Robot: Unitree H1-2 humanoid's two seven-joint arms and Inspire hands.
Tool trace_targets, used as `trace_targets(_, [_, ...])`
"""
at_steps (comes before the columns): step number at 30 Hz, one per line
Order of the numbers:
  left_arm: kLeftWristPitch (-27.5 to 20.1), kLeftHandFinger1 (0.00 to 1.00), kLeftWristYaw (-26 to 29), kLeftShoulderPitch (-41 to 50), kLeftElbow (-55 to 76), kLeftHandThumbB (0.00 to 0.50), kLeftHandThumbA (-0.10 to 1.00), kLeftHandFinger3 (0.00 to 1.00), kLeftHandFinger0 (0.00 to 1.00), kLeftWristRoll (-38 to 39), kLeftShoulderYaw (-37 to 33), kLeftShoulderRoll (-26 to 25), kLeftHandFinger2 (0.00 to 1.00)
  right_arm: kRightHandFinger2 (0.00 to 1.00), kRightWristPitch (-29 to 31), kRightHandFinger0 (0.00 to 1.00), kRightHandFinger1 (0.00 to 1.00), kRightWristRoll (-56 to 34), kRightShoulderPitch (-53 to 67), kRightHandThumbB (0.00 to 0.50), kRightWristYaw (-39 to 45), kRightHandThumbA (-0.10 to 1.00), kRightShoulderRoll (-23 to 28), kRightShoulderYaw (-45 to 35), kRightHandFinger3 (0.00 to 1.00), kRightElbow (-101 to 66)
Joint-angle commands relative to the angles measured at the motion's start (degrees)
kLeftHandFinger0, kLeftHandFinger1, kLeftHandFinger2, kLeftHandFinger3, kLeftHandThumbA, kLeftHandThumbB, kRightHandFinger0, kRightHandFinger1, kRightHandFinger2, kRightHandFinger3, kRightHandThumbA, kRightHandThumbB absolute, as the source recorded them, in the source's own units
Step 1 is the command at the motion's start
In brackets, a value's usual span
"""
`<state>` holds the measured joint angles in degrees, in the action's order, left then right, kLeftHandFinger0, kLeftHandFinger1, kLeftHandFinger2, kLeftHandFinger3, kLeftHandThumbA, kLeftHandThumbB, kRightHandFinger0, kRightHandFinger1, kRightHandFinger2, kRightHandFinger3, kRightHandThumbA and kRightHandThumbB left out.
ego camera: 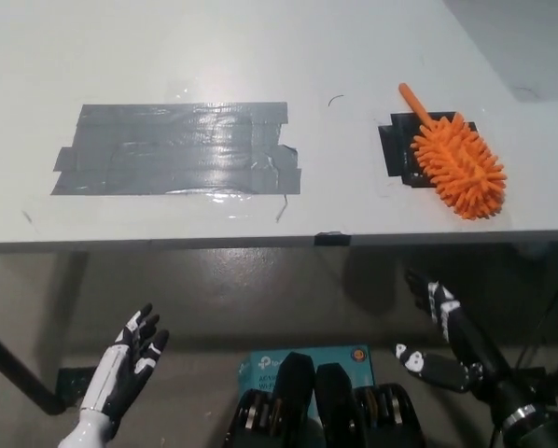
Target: A person hands an oraange duster to the robot and the robot grabs it with its right hand and places it on the black marked spot infron tof it on the desk
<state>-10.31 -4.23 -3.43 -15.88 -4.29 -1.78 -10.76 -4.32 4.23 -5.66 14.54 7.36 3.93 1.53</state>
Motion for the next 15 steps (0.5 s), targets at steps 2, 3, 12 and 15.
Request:
trace_targets(2, [-3.39,1.0,-0.38,0.41,2.04,0.121,0.8,1.0,1.0,-0.69,-1.26,0.74,1.0,1.0,4.86,1.0,1.0,-1.02,0.92,0.192,-0.72,0.7,1.16,-0.55,1.0,1.7])
trace_targets(3, [-3.53,1.0,-0.34,0.5,2.0,0.119,0.8,1.0,1.0,-0.71,-1.37,0.76,1.0,1.0,4.95,1.0,1.0,-1.1,1.11,0.192,-0.68,0.7,1.22,-0.51,1.0,1.72])
trace_targets(12, [-3.15,1.0,-0.24,1.01,2.26,0.149,0.79,1.0,1.0,-0.12,-1.71,1.08,1.0,1.0,4.5,1.0,1.0,-0.28,1.71,0.162,-0.08,0.7,2.26,0.53,1.0,0.92])
trace_targets(15, [-2.98,1.0,-0.16,1.02,2.34,0.157,0.79,1.0,1.0,-0.21,-1.72,1.1,1.0,1.0,4.36,1.0,1.0,-0.23,1.69,0.155,-0.05,0.7,2.33,0.64,1.0,0.82])
